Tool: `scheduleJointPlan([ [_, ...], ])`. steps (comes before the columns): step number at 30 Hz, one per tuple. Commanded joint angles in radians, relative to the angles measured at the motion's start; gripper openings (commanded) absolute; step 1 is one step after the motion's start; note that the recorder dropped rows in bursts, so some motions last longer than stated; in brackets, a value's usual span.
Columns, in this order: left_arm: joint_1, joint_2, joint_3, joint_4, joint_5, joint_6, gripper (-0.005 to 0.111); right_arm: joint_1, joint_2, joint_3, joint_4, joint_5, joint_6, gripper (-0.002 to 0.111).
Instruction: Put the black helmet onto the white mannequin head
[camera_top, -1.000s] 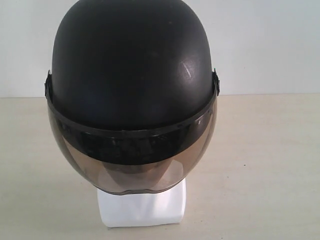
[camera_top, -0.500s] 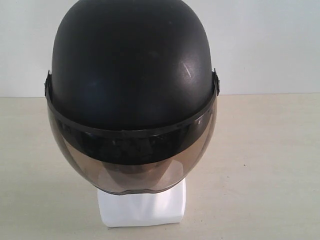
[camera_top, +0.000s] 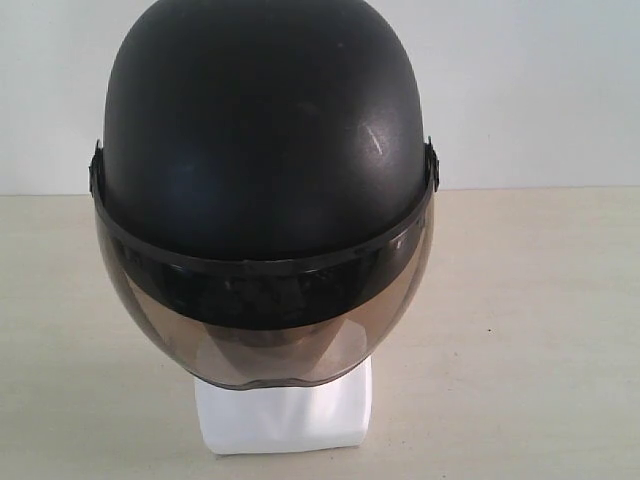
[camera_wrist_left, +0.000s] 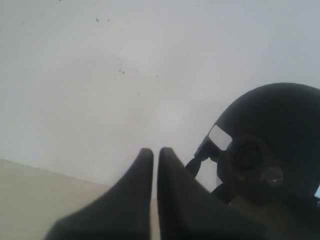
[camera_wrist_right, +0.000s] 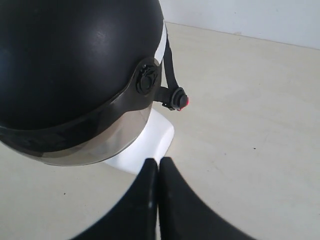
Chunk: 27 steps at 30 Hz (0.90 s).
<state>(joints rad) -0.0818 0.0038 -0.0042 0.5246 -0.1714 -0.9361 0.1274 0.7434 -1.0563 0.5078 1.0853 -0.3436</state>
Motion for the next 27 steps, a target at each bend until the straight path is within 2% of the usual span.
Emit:
scheduleJointPlan([
  [1, -0.009, -0.004, 0.004, 0.077, 0.020, -0.006, 0.004, -0.007, -0.003, -0.002, 0.003, -0.009, 0.002, 0.000],
  [4, -0.009, -0.004, 0.004, 0.060, 0.077, -0.003, 0.004, -0.007, -0.003, -0.002, 0.003, -0.009, -0.002, 0.000],
  [6, -0.009, -0.004, 0.004, -0.034, 0.113, 0.077, 0.004, -0.007, -0.003, -0.002, 0.003, -0.009, -0.002, 0.000],
  [8, -0.009, -0.004, 0.004, -0.224, 0.150, 0.269, 0.004, -0.007, -0.003, -0.002, 0.003, -0.009, -0.002, 0.000],
  [11, -0.009, -0.004, 0.004, -0.559, 0.201, 0.676, 0.004, -0.007, -0.003, -0.002, 0.003, -0.009, 0.000, 0.000],
  [13, -0.009, -0.004, 0.004, -0.564, 0.244, 0.791, 0.004, -0.007, -0.003, -0.002, 0.003, -0.009, 0.000, 0.000],
  [20, -0.009, -0.004, 0.004, -0.490, 0.464, 0.788, 0.004, -0.007, -0.003, -0.002, 0.003, -0.009, -0.002, 0.000],
  [27, -0.009, -0.004, 0.004, -0.484, 0.467, 0.800, 0.004, -0.007, -0.003, -0.002, 0.003, -0.009, 0.000, 0.000],
])
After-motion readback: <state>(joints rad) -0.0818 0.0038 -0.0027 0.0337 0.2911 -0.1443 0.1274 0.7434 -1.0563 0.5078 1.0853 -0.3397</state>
